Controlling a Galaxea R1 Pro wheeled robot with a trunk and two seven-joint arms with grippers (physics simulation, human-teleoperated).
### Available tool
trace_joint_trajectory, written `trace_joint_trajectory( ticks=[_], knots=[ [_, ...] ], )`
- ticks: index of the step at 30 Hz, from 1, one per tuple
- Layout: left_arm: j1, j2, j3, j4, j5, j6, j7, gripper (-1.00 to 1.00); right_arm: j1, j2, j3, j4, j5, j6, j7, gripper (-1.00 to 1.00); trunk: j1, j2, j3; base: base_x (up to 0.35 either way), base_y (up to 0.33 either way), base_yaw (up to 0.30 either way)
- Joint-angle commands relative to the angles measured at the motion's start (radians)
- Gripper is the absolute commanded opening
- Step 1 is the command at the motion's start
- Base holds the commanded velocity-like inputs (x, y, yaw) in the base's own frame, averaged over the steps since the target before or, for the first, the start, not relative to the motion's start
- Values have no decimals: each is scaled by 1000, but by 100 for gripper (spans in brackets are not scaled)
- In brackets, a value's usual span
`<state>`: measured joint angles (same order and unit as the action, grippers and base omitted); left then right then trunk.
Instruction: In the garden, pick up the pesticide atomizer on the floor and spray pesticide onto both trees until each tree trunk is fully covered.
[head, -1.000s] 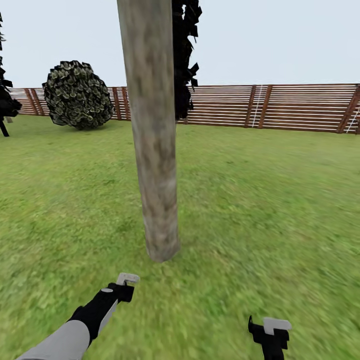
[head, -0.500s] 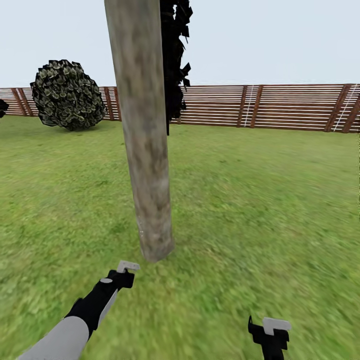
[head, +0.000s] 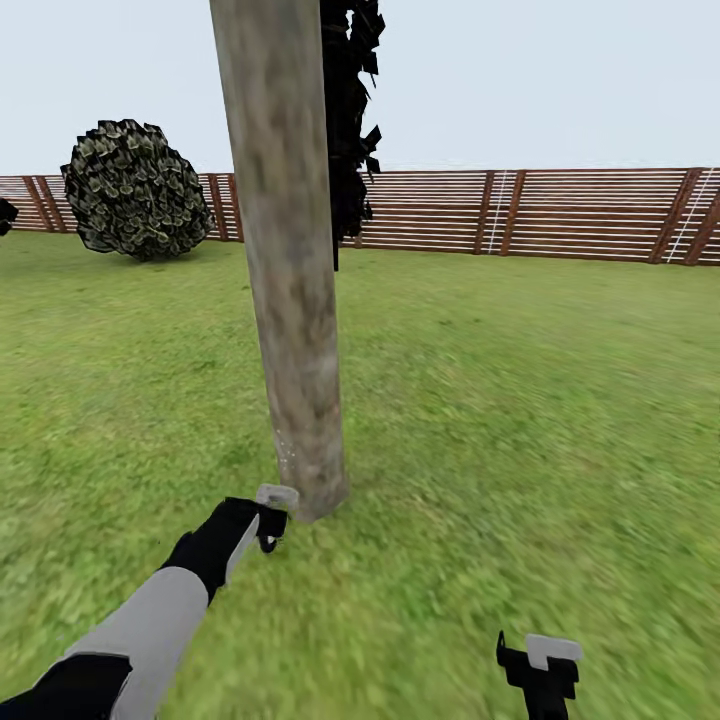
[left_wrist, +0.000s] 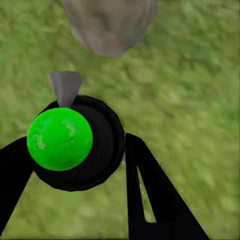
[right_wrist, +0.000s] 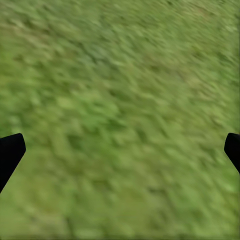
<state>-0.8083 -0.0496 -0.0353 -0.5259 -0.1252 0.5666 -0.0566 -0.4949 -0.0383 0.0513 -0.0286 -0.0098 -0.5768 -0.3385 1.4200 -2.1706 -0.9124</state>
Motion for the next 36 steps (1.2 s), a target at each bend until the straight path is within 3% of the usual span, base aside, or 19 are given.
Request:
trace_joint_trajectory(
  ticks=[1,2,3,4,6,7,8,10,13,15,17,19,22,24,26,27,32,34,36],
  knots=[
    [-8,13,0,-2,-8,15,-9,-100,-1,0,5,1,-1,-1,-5,100,0,0,-1,0,0,0],
    [-17,54,2,-3,-5,27,-15,-100,-1,0,5,1,-1,-1,-5,100,0,0,-1,0,0,0],
    [-20,77,2,-3,-4,31,-27,-100,-1,0,5,1,-1,-1,-5,100,0,0,-1,0,0,0],
    [-22,84,1,-4,-4,33,-45,-100,-1,0,5,1,-1,-1,-5,100,0,0,-1,0,0,0],
    [-24,69,-1,-14,-3,34,-63,-100,-1,0,5,1,-1,-1,-5,100,0,0,-1,0,0,0],
    [-24,28,-2,-45,-5,38,-68,-100,-1,0,5,1,-1,-1,-5,100,0,0,-1,-162,0,0],
    [-25,7,-3,-67,-4,45,-70,-100,-1,-1,5,1,-1,-1,-5,100,0,0,-1,-269,0,0],
    [-25,-5,-3,-98,-5,62,-71,-100,-1,-1,5,1,-1,-1,-5,100,0,0,-1,-296,0,0],
    [-39,23,-1,-153,-10,121,-74,-100,-1,-2,5,1,-1,-1,-5,100,0,0,-1,-101,0,0],
    [-50,67,1,-167,-6,134,-77,-100,-1,-2,5,1,-1,-1,-5,100,0,0,-1,-17,0,0],
    [-54,80,-2,-172,-5,143,-84,-100,-1,-2,5,1,-1,-1,-5,100,0,0,-1,-7,0,0],
    [-57,59,-4,-175,-6,155,-87,-100,-1,-2,5,1,-1,-1,-5,100,0,0,-1,-2,0,0],
    [-93,-7,-5,-175,-9,164,-88,-100,-1,-2,5,1,-1,-1,-5,100,0,0,-1,0,0,0],
    [-116,-16,-5,-175,-7,177,-89,-100,-1,-2,5,1,-1,-1,-5,100,0,0,-1,0,0,0],
    [-135,-15,-4,-176,-6,216,-89,-100,-1,-2,5,2,-1,-1,-5,100,0,0,-1,0,0,0],
    [-148,3,-2,-181,-8,245,-90,-100,-1,-2,5,2,-1,-1,-5,100,0,0,-1,0,0,0],
    [-160,86,2,-205,-2,257,-93,-100,-1,-2,5,1,-1,-1,-5,100,0,0,-1,0,0,0],
    [-161,82,-1,-206,-2,257,-96,-100,-1,-2,5,1,-1,-1,-5,100,0,0,-1,0,0,0],
    [-162,48,-5,-207,-4,257,-98,-100,-1,-2,5,1,-1,-1,-5,100,0,0,-1,0,0,0]
  ],
)
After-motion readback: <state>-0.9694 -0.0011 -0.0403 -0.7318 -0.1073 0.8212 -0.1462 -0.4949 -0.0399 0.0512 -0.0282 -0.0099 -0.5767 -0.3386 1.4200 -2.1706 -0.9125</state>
